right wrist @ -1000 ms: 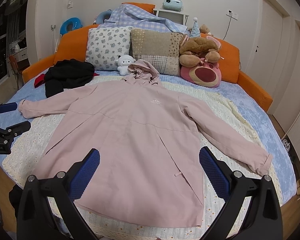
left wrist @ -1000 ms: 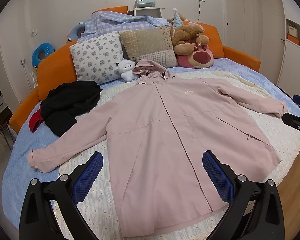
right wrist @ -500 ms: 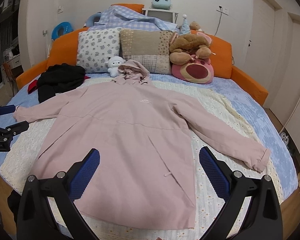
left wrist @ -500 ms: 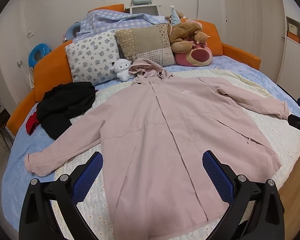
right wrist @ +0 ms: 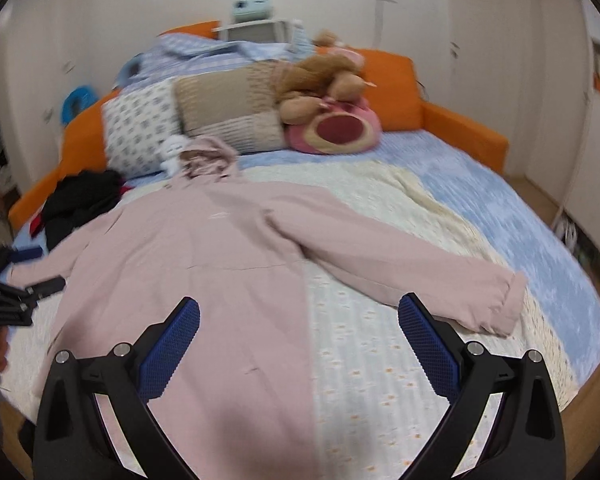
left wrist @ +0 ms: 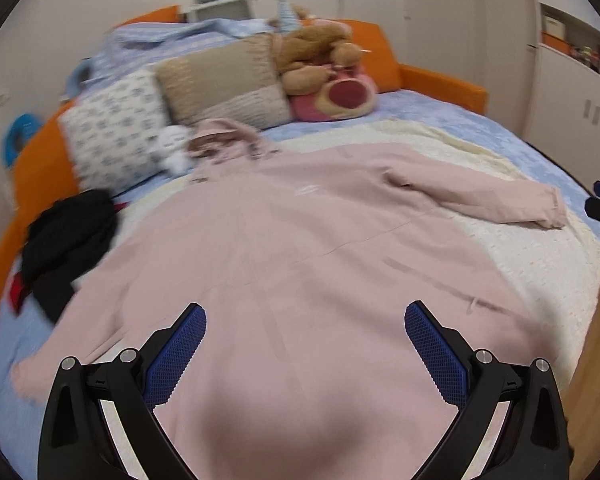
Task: Fold large clothes
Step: 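Reach the right tool to the pink jacket's sleeve cuff and close on it, then lift the cuff with the right tool and carry it across the jacket body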
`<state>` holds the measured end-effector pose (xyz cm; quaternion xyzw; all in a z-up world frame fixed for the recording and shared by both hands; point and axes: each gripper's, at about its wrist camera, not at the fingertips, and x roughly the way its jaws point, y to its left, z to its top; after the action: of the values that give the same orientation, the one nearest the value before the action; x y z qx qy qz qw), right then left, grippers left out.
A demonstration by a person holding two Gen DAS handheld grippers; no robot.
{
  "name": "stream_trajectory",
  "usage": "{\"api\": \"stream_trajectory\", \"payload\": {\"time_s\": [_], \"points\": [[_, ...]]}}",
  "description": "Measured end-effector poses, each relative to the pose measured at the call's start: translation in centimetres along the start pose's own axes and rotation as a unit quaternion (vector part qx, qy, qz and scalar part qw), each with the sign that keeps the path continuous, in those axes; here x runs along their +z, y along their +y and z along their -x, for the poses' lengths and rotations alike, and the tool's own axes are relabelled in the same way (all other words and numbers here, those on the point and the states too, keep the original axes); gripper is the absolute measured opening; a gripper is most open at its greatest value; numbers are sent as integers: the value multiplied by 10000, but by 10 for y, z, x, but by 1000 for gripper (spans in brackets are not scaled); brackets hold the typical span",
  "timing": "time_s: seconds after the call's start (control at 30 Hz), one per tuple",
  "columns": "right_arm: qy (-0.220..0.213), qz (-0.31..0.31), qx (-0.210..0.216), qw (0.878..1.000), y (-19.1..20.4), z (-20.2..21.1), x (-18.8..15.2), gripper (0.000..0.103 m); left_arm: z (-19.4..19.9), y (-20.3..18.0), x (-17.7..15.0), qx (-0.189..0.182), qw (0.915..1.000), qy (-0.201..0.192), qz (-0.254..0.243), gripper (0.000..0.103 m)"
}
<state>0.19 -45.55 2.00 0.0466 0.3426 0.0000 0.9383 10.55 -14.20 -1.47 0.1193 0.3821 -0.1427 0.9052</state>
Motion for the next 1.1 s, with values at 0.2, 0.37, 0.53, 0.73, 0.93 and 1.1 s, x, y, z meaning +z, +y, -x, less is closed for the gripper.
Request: {"api": "stream_trajectory", "payload": {"time_s": [0.2,0.37,0.53,0.73,0.93,1.1], "points": [[190,-958,-197,9950,-110,-27,15,75,-96,-32,47,-1119,9930,364,-141,101],[702,-1528,-738,9830,-196,-63,17,67,-168,-43,82,-1458,9868,697,54,101],[1206,-2246,-983,9620,-258,-106,0,67,-220,-43,107,-1625,9811,992,350,101],[1411,-2773,-1145,9434,-301,-143,-21,64,-275,-44,135,-1327,9801,1379,530,101],[1217,-3182,-159,9400,-301,-148,-26,7,-309,-38,163,-1570,9684,1668,986,101],[673,-3069,738,9465,-264,-111,6,6,-314,-41,185,-2031,9585,1660,1120,101]]}}
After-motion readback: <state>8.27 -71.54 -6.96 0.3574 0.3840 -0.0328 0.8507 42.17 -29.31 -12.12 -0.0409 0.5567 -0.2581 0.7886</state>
